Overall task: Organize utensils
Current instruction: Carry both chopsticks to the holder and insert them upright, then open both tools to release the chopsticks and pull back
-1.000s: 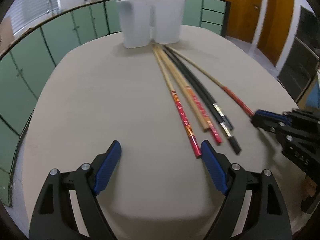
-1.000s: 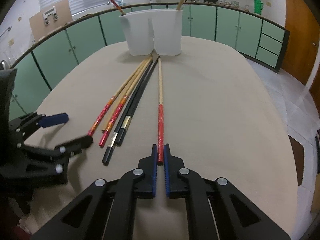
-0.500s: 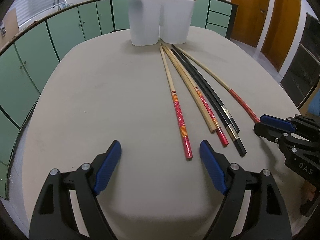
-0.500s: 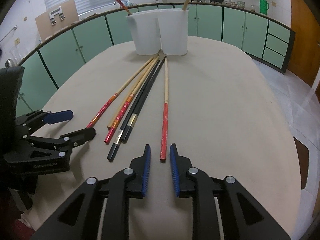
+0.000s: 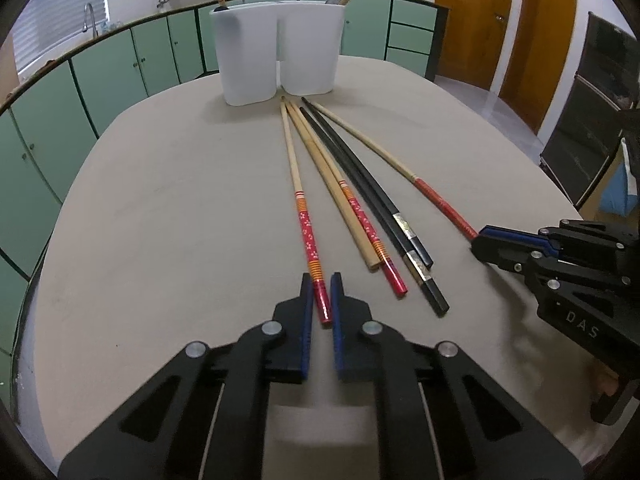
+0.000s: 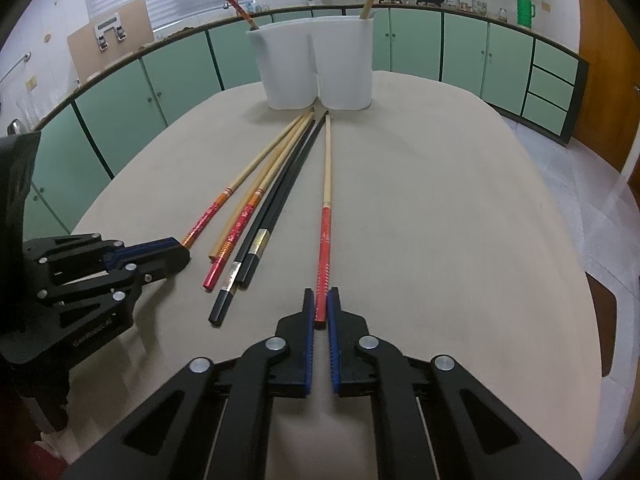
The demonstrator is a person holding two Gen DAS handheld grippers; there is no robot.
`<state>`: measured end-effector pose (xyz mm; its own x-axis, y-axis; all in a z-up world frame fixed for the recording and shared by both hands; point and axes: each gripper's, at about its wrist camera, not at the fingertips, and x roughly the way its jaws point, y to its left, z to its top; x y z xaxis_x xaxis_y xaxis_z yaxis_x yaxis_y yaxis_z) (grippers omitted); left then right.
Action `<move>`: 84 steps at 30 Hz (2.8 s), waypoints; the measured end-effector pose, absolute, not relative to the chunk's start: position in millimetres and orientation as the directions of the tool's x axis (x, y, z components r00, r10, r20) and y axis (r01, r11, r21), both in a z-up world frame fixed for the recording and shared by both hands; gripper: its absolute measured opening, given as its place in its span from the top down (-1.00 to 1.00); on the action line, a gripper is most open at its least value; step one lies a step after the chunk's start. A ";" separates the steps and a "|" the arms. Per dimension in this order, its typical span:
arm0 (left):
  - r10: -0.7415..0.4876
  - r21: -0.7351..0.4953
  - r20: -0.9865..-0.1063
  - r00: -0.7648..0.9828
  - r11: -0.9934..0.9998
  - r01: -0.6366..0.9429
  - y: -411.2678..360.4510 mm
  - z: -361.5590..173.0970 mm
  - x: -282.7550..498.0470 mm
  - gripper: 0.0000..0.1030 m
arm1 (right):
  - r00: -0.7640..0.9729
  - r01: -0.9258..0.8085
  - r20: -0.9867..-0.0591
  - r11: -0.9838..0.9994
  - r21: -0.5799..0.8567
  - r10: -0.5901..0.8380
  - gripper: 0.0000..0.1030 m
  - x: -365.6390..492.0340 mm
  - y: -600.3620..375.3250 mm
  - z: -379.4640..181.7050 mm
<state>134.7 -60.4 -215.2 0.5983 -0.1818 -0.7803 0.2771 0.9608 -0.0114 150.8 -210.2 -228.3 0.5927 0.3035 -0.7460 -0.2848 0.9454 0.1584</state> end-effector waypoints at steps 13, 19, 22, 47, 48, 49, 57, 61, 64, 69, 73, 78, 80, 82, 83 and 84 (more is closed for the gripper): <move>-0.162 0.022 -0.658 0.735 0.972 0.234 -34.4 -141.5 121.4 0.90 | 0.690 -0.311 -0.642 0.938 0.153 0.333 0.88 146.2 -228.2 -166.9; -0.177 0.031 -0.571 0.802 0.971 0.237 -30.8 -95.7 128.4 0.91 | 0.733 -0.329 -0.581 0.932 0.149 0.352 0.88 157.2 -237.9 -124.1; -0.187 0.047 -0.536 0.823 0.967 0.250 -34.7 -80.0 139.2 0.91 | 0.752 -0.341 -0.554 0.930 0.136 0.357 0.88 165.9 -240.1 -105.7; -0.308 0.041 -0.309 0.900 0.941 0.336 -51.5 37.1 179.1 0.91 | 0.829 -0.456 -0.331 0.888 0.066 0.450 0.89 234.4 -235.6 49.4; -0.307 0.046 -0.294 0.905 0.941 0.334 -52.6 42.7 180.3 0.91 | 0.833 -0.458 -0.314 0.886 0.072 0.456 0.89 238.4 -235.6 56.8; -0.306 0.052 -0.276 0.911 0.942 0.332 -53.7 49.9 182.7 0.91 | 0.837 -0.456 -0.304 0.887 0.073 0.455 0.89 241.7 -235.1 61.5; -0.285 0.086 -0.224 0.932 0.947 0.310 -64.8 74.0 222.4 0.91 | 0.881 -0.415 -0.206 0.905 0.095 0.425 0.89 294.1 -231.3 94.1; -0.268 0.080 -0.252 0.930 0.952 0.296 -65.1 63.1 249.5 0.91 | 0.895 -0.387 -0.201 0.918 0.091 0.397 0.89 320.7 -225.3 85.4; -0.260 0.062 -0.276 0.925 0.956 0.287 -61.1 48.7 268.5 0.91 | 0.893 -0.374 -0.220 0.919 0.122 0.393 0.89 342.3 -223.6 69.9; -0.247 0.036 -0.335 0.909 0.961 0.274 -55.3 20.1 299.5 0.91 | 0.885 -0.350 -0.268 0.924 0.157 0.381 0.89 368.0 -224.7 36.5; -0.236 0.031 -0.371 0.898 0.963 0.266 -49.2 2.5 316.3 0.91 | 0.876 -0.345 -0.296 0.924 0.163 0.380 0.89 375.4 -225.5 15.1; -0.230 0.019 -0.406 0.884 0.965 0.260 -42.6 -11.5 328.3 0.91 | 0.864 -0.343 -0.329 0.924 0.168 0.381 0.89 379.3 -224.9 -4.2; -0.229 0.021 -0.419 0.879 0.965 0.262 -41.5 -16.0 332.5 0.91 | 0.857 -0.344 -0.347 0.924 0.166 0.381 0.89 380.2 -223.4 -11.3; -0.226 0.024 -0.432 0.873 0.965 0.261 -39.8 -18.9 335.4 0.89 | 0.848 -0.347 -0.364 0.923 0.167 0.385 0.87 381.1 -221.9 -16.5; -0.225 0.023 -0.435 0.872 0.965 0.260 -39.0 -19.9 334.3 0.87 | 0.846 -0.346 -0.370 0.924 0.166 0.383 0.84 380.6 -222.2 -19.3; -0.222 0.023 -0.437 0.872 0.966 0.258 -38.2 -21.0 334.5 0.86 | 0.845 -0.345 -0.375 0.924 0.164 0.382 0.68 379.9 -223.0 -21.6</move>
<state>334.5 -38.2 -21.0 0.8718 -0.2223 -0.4365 0.2579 0.9659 0.0232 379.9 -223.0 -21.6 0.8448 0.3821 -0.3747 -0.3453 0.9241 0.1638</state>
